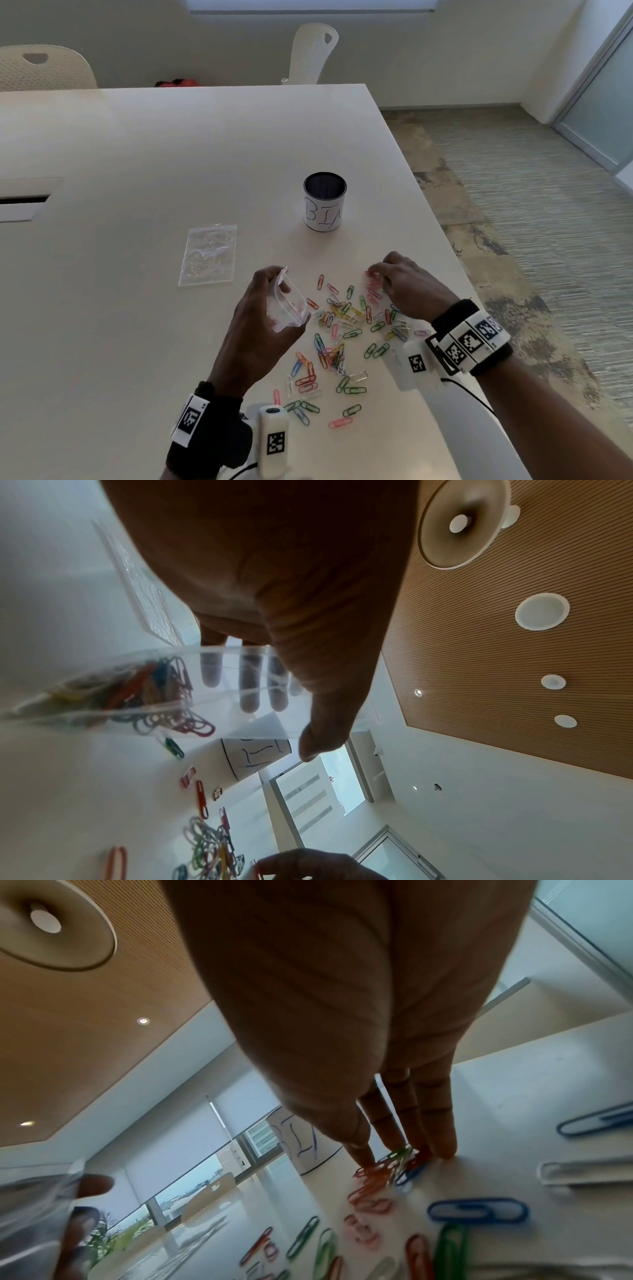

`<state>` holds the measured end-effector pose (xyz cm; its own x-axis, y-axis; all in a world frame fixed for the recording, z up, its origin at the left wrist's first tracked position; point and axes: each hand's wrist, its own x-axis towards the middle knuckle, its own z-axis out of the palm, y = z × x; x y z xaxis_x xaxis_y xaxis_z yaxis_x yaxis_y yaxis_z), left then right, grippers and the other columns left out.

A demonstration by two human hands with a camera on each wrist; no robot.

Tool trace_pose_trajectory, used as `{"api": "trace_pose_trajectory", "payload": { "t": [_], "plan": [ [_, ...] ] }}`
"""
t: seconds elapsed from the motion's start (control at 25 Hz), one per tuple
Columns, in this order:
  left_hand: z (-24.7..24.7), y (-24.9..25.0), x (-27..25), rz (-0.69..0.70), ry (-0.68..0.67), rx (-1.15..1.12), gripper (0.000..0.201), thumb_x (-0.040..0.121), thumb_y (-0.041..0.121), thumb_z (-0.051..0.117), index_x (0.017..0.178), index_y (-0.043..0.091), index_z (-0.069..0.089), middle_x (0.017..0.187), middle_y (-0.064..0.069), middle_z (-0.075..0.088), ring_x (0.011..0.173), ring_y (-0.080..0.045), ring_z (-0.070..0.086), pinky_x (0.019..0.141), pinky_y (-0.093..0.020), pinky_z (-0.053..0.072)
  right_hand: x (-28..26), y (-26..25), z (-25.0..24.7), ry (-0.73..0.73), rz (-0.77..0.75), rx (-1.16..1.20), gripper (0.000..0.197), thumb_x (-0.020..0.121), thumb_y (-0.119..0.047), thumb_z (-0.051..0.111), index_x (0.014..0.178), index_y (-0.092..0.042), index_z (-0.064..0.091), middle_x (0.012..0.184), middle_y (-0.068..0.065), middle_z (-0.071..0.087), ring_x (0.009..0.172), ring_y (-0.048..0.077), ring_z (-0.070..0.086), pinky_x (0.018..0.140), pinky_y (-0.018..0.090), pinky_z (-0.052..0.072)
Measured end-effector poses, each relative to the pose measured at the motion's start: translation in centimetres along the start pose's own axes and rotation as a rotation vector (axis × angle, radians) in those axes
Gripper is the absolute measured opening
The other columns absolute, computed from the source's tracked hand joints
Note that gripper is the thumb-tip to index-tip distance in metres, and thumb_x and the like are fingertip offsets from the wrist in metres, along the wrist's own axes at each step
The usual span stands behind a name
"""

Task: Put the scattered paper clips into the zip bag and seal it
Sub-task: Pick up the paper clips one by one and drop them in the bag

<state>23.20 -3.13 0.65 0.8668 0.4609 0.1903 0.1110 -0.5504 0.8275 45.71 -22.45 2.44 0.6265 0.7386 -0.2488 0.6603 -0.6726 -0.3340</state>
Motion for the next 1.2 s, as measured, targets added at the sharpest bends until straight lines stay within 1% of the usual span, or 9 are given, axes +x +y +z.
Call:
{"api": "trace_pose_trajectory", "payload": {
  "t": [0.12, 0.2, 0.28, 0.44, 0.56, 0.76, 0.96, 1.08, 1.2],
  "plan": [
    [0.0, -0.3, 0.0, -0.002, -0.003, -0.001, 0.073, 0.080, 0.031, 0.089, 0.134, 0.039, 0.040, 0.118, 0.022, 0.056, 0.110, -0.007, 0.063, 0.078, -0.033, 0.066, -1.1, -1.3, 0.1, -0.057, -0.049, 0.026, 0.041, 0.104, -0.040, 0.055, 0.139, -0.019, 0.059, 0.131, 0.002, 0.054, 0.122, 0.022, 0.057, 0.105, 0.037, 0.050],
    [0.0, -0.5, 0.1, -0.012, -0.002, -0.008, 0.073, 0.080, 0.031, 0.090, 0.135, 0.036, 0.042, 0.117, 0.021, 0.057, 0.109, -0.009, 0.064, 0.078, -0.033, 0.066, -1.8, -2.2, 0.2, -0.102, -0.070, 0.013, 0.056, 0.089, -0.049, 0.073, 0.136, -0.023, 0.060, 0.127, -0.001, 0.054, 0.116, 0.018, 0.057, 0.101, 0.034, 0.051],
    [0.0, -0.6, 0.0, -0.022, -0.002, -0.021, 0.075, 0.079, 0.034, 0.090, 0.136, 0.033, 0.042, 0.119, 0.017, 0.058, 0.111, -0.011, 0.064, 0.079, -0.030, 0.066, -2.1, -2.9, 0.6, -0.099, -0.069, -0.003, 0.057, 0.082, -0.044, 0.083, 0.132, -0.025, 0.063, 0.126, -0.002, 0.055, 0.110, 0.017, 0.058, 0.096, 0.030, 0.050],
    [0.0, -0.4, -0.1, -0.026, -0.007, -0.045, 0.074, 0.079, 0.036, 0.089, 0.137, 0.033, 0.041, 0.120, 0.017, 0.057, 0.114, -0.008, 0.063, 0.078, -0.023, 0.065, -2.3, -4.1, 1.6, 0.011, -0.086, 0.022, 0.024, 0.093, -0.025, 0.075, 0.117, -0.022, 0.071, 0.119, -0.001, 0.060, 0.092, 0.013, 0.057, 0.083, 0.022, 0.042],
    [-0.1, -0.4, -0.1, -0.027, -0.002, -0.042, 0.074, 0.080, 0.036, 0.089, 0.137, 0.033, 0.042, 0.120, 0.017, 0.057, 0.113, -0.009, 0.063, 0.078, -0.026, 0.065, -2.4, -4.7, 2.5, 0.083, -0.116, 0.019, 0.015, 0.097, -0.013, 0.066, 0.109, -0.016, 0.076, 0.110, 0.002, 0.066, 0.083, 0.014, 0.059, 0.077, 0.019, 0.041],
    [-0.4, -0.4, -0.3, -0.024, 0.011, -0.041, 0.072, 0.081, 0.034, 0.089, 0.136, 0.033, 0.043, 0.118, 0.017, 0.057, 0.112, -0.010, 0.063, 0.080, -0.032, 0.066, -2.0, -4.1, 2.1, 0.116, -0.022, 0.205, 0.011, 0.090, -0.003, 0.075, 0.096, -0.010, 0.081, 0.090, 0.001, 0.075, 0.071, 0.007, 0.068, 0.060, 0.002, 0.044],
    [-0.4, -0.2, -0.4, -0.015, 0.012, -0.044, 0.072, 0.081, 0.033, 0.089, 0.138, 0.032, 0.043, 0.119, 0.015, 0.057, 0.111, -0.010, 0.062, 0.079, -0.033, 0.066, -2.9, -5.0, -0.5, 0.041, 0.106, 0.750, 0.016, 0.083, -0.006, 0.084, 0.098, -0.009, 0.081, 0.082, 0.003, 0.081, 0.076, 0.010, 0.078, 0.074, 0.022, 0.060],
    [-0.3, -0.1, -0.5, -0.015, 0.008, -0.044, 0.073, 0.081, 0.033, 0.089, 0.138, 0.033, 0.043, 0.120, 0.014, 0.057, 0.111, -0.010, 0.063, 0.080, -0.036, 0.066, -4.0, -7.6, -2.4, -0.026, 0.018, 0.949, 0.017, 0.083, -0.009, 0.083, 0.100, -0.009, 0.080, 0.090, 0.005, 0.083, 0.087, 0.019, 0.080, 0.086, 0.035, 0.062],
    [-0.2, 0.0, -0.5, -0.013, 0.008, -0.037, 0.076, 0.079, 0.034, 0.089, 0.139, 0.031, 0.043, 0.120, 0.011, 0.059, 0.109, -0.010, 0.064, 0.083, -0.038, 0.065, -4.5, -10.7, -3.3, 0.009, -0.101, 0.987, 0.016, 0.084, -0.010, 0.082, 0.100, -0.009, 0.080, 0.090, 0.006, 0.082, 0.087, 0.022, 0.080, 0.085, 0.033, 0.063]
  ]
}}
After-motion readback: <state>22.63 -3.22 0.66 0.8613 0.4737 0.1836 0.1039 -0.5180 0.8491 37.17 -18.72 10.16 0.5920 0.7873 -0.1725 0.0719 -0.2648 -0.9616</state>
